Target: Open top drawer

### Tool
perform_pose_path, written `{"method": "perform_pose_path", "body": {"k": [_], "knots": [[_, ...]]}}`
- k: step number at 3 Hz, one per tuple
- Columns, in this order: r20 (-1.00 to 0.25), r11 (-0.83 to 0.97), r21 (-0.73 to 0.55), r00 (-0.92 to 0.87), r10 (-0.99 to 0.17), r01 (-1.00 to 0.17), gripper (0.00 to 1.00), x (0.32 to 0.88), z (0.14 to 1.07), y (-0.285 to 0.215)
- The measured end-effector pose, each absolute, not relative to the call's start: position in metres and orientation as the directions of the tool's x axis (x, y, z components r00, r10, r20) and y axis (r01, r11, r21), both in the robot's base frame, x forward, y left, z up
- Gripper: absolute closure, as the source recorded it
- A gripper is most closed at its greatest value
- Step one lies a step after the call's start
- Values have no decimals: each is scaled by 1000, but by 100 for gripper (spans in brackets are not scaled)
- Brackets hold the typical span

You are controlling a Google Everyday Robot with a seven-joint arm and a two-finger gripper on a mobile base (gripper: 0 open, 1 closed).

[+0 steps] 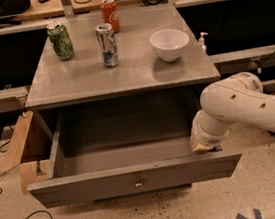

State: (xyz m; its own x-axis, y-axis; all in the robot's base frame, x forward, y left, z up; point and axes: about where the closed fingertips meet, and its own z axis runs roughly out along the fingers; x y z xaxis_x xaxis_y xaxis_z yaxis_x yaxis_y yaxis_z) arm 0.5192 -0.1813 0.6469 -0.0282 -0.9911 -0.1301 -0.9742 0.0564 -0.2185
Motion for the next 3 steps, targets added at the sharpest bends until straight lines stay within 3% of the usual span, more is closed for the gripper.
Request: {"method": "perform_pose_path", "body": {"k": [3], "knots": [[-189, 140, -131, -113, -975, -982, 100, 448, 637, -193]]}}
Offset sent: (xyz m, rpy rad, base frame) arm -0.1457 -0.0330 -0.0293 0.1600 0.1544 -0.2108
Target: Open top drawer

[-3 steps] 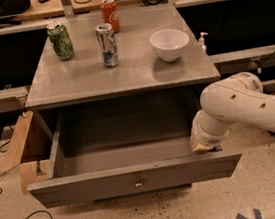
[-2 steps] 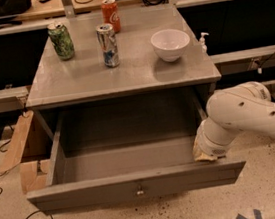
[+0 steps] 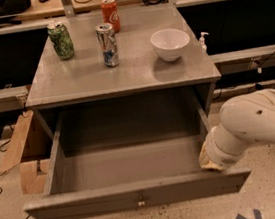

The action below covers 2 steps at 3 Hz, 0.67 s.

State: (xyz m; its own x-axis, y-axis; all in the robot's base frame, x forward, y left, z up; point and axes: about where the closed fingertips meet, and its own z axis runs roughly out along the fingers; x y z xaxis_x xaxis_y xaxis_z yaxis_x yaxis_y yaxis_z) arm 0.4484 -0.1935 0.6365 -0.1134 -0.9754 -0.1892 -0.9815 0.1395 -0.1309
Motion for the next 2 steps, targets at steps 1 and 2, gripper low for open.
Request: {"method": "perform_pose_path", "body": {"k": [1, 2], "knots": [[-189, 139, -131, -113, -975, -982, 83, 450, 637, -193], [-188, 138, -132, -112, -976, -982, 52, 450, 637, -193]]}}
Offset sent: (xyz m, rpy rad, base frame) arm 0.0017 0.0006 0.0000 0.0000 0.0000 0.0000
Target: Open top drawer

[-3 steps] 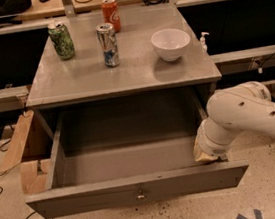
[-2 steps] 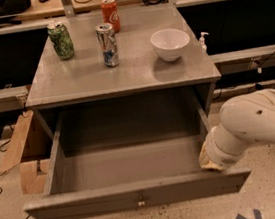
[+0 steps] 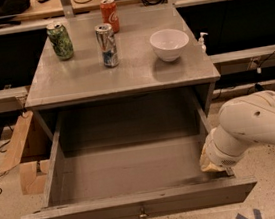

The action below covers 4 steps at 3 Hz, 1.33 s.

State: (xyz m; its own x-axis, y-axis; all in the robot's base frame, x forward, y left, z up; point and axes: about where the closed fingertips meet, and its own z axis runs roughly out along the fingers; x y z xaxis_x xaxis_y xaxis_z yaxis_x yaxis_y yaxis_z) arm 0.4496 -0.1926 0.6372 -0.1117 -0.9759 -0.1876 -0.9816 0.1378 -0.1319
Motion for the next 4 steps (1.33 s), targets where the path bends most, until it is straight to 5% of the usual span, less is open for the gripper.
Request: {"method": "perform_pose_path", "body": {"k": [2, 4], "knots": [[-186, 136, -133, -110, -976, -982, 6, 449, 638, -192], [-185, 135, -134, -109, -977, -982, 0, 449, 638, -192]]}}
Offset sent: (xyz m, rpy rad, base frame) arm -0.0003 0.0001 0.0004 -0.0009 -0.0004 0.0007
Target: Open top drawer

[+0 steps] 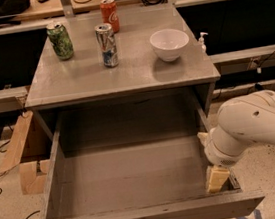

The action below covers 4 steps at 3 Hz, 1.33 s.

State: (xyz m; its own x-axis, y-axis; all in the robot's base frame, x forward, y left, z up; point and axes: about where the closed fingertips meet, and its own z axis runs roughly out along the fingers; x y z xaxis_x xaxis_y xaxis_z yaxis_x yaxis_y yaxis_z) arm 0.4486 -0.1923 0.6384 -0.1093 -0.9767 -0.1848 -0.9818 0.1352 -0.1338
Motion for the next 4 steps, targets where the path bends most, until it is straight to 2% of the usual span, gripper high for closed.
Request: {"method": "perform_pose_path", "body": {"k": [2, 3, 4], "knots": [[-113, 62, -236, -36, -993, -970, 3, 444, 726, -192], [-102, 34, -344, 2, -995, -938, 27, 429, 813, -212], [-144, 51, -426, 12, -989, -903, 14, 417, 881, -248]]}}
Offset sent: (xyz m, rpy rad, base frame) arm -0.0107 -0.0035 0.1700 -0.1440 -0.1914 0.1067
